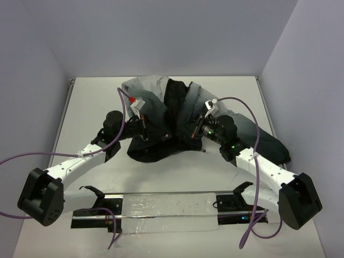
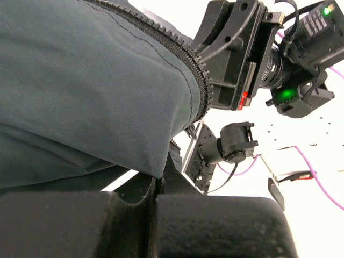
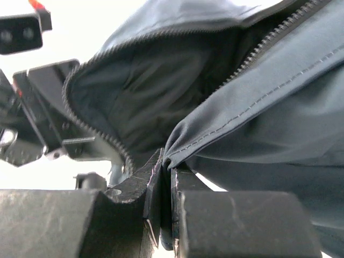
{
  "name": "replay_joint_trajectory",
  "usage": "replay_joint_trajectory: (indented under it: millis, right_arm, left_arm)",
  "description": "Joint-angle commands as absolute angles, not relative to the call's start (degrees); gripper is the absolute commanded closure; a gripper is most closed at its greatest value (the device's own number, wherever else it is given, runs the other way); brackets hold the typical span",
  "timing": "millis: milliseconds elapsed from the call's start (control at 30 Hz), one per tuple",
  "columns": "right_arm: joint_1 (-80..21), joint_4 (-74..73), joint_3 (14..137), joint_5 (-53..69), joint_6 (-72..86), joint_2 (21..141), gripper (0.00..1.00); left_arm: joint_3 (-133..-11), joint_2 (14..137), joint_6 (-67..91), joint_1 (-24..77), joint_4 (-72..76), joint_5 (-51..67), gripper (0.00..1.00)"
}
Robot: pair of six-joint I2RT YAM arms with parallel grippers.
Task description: Zip up the jacket
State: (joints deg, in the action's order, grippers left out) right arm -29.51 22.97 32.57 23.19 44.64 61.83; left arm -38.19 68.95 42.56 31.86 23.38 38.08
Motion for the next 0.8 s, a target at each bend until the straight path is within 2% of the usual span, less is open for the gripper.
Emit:
replay_joint_trajectory:
  millis: [0,200,767]
  right_arm:
    - [-31.29,30.54,30.90,10.61,48.45,60.09,1.00]
    - [-35.47,35.81,30.08,3.99,49.22,62.19,1.00]
    - [-37.88,38.60,30.07,3.96,49.31,63.73,1.00]
  left_arm:
    - [-37.62,67.54,45.64,31.58,28.90,38.44,1.00]
    - [-36.30,68.58,52.67,31.64,34.66,38.41,1.00]
    - [-37.72,67.45,53.41,29.82,30.15,34.07,1.00]
